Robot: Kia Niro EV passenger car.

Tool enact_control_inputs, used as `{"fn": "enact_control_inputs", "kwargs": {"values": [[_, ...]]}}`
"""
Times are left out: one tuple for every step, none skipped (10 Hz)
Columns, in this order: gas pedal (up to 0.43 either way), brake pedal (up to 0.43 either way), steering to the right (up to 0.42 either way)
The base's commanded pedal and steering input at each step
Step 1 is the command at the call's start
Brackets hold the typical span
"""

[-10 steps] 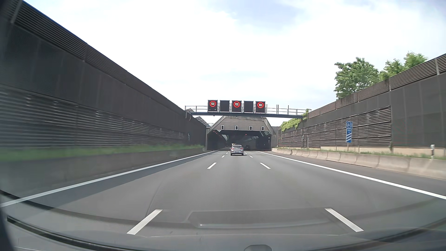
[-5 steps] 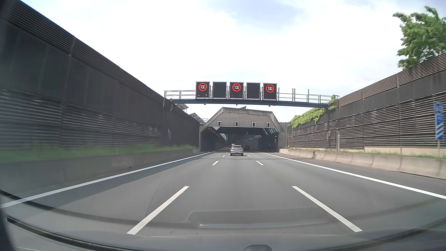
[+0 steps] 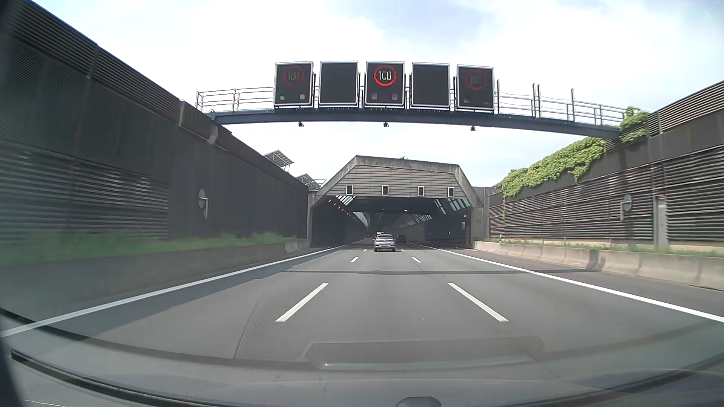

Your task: Follow the waypoints while adhering to traffic rules and regulations

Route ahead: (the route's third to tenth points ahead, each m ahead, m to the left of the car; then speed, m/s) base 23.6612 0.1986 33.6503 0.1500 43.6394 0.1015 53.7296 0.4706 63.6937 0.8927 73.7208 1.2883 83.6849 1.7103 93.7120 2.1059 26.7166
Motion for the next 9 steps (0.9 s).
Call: {"fn": "enact_control_inputs", "kwargs": {"values": [[0.15, 0.0, -0.001], [0.15, 0.0, -0.001], [0.15, 0.0, -0.001], [0.15, 0.0, -0.001], [0.15, 0.0, 0.0], [0.15, 0.0, 0.0], [0.15, 0.0, 0.001], [0.15, 0.0, 0.001], [0.15, 0.0, 0.001]]}}
